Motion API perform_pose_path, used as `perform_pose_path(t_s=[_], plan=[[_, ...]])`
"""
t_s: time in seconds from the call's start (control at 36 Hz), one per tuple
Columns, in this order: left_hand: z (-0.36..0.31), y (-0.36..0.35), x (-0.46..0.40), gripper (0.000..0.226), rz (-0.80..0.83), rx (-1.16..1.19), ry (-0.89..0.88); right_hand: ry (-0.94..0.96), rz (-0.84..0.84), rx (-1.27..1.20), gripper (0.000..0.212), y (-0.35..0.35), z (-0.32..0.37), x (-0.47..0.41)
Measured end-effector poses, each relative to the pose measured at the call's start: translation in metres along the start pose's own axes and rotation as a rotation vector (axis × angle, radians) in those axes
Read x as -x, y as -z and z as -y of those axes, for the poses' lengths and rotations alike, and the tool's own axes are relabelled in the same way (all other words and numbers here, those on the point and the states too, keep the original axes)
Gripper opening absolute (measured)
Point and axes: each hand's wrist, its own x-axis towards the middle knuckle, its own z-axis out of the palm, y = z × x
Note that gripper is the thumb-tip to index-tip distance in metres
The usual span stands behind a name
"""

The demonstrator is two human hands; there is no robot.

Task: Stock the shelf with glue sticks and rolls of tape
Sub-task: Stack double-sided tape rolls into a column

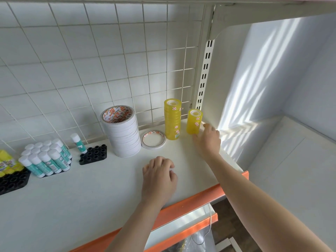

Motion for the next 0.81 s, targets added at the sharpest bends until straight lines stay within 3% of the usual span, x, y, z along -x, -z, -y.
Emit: perform_pose_path(t_s=[0.11,0.19,0.31,0.5,0.81], plan=[[0.000,-0.001,0.000,0.015,-0.014,-0.007,-0.006,0.151,-0.114,0.085,0.037,-0.005,0.007,0.021],[0.000,-0.002,0.000,0.013,-0.021,-0.015,-0.005,0.226,0.017,0.066,0.042,-0.009,0.021,0.029],[0.000,-0.002,0.000,0.008,-0.020,-0.051,-0.006,0.089,0.223,-0.043,0.061,-0.014,0.040,0.027],[-0.001,0.000,0.000,0.005,0.027,-0.053,0.012,0.081,0.204,0.068,0.065,-0.025,0.053,0.019],[-0.001,0.000,0.000,0.010,0.016,-0.043,0.008,0.024,0.149,0.082,0.051,-0.024,0.053,0.020]])
